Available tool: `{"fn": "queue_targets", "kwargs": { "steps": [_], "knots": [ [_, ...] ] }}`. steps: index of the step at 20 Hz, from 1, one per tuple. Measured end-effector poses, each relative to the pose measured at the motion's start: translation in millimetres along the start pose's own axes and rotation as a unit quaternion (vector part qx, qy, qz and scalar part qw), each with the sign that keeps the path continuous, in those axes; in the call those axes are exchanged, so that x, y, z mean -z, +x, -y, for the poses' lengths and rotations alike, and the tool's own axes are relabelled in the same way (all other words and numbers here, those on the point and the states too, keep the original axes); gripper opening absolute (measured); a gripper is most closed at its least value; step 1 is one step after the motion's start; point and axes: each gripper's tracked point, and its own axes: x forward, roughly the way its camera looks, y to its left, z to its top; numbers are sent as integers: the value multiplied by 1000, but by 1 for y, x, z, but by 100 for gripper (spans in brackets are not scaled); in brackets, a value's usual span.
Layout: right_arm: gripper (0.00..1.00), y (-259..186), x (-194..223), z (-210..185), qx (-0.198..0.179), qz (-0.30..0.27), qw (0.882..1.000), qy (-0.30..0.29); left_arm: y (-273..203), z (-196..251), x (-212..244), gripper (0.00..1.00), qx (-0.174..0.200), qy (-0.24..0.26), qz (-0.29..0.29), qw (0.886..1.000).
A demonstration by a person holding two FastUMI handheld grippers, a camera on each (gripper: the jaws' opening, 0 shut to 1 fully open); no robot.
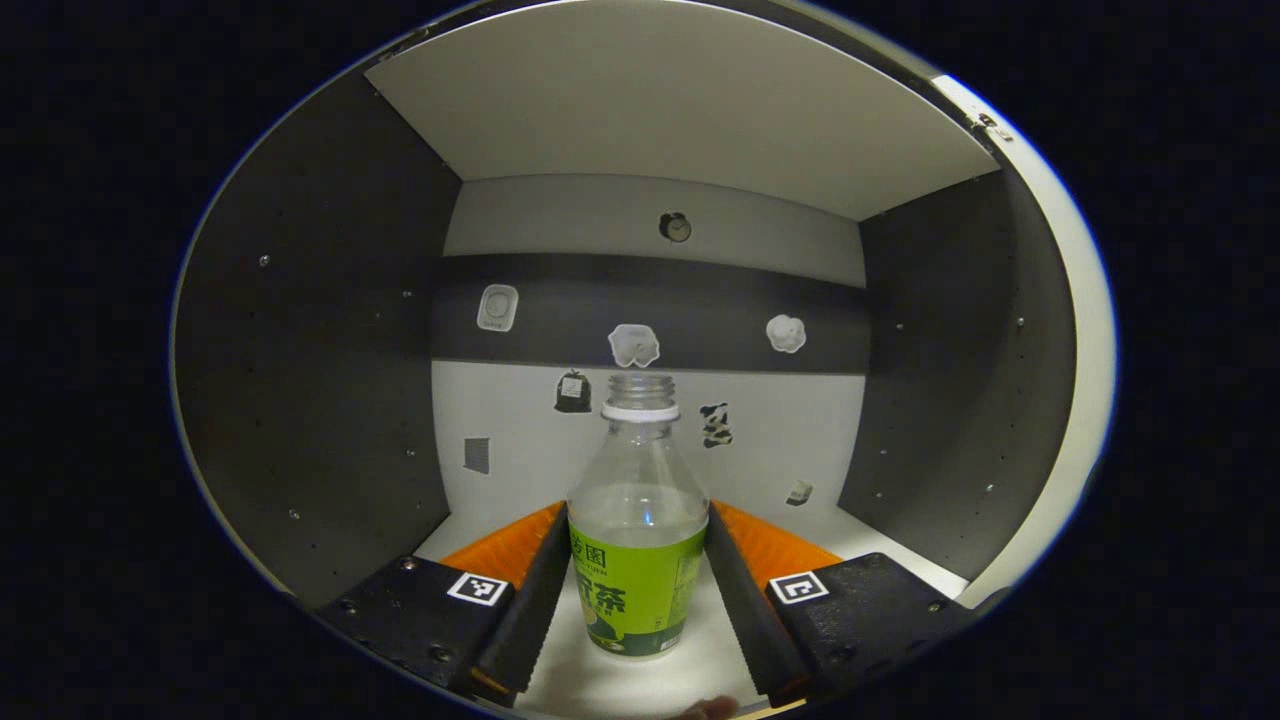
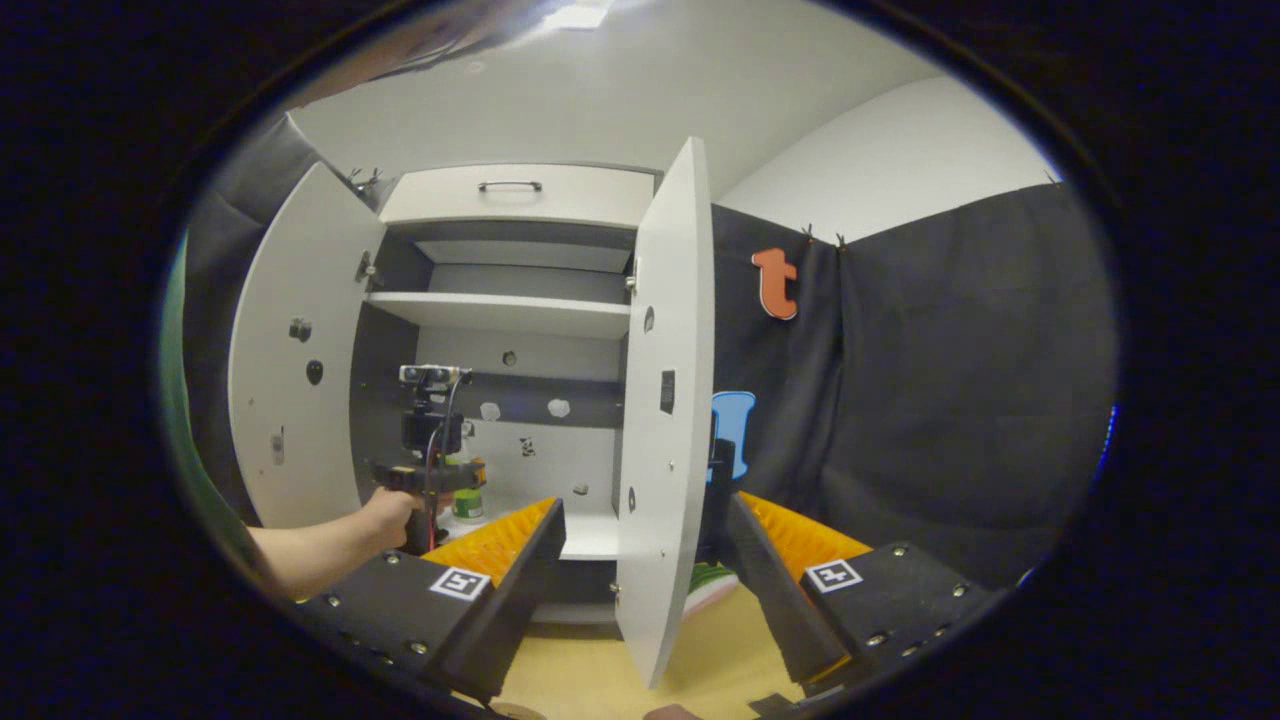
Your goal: Grasp the bottle in the cabinet with the left hand and place it on the coaster, then close the right door with the right hand and the left door with the left hand.
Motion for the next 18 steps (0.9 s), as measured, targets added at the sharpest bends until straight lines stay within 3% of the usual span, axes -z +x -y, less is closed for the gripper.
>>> {"fn": "queue_targets", "kwargs": {
  "steps": [5,12,18],
  "knots": [
    [96,-30,17,-1,-2,-11,1000,-8,-40,12,-28,78,23,-24,14,999],
    [94,-87,2,-11,-55,13,998,7,-163,5,-64,78,5,-33,19,999],
    [94,-126,-12,-1,-85,20,995,42,-275,3,-65,78,-11,-25,5,1000]
  ]
}}
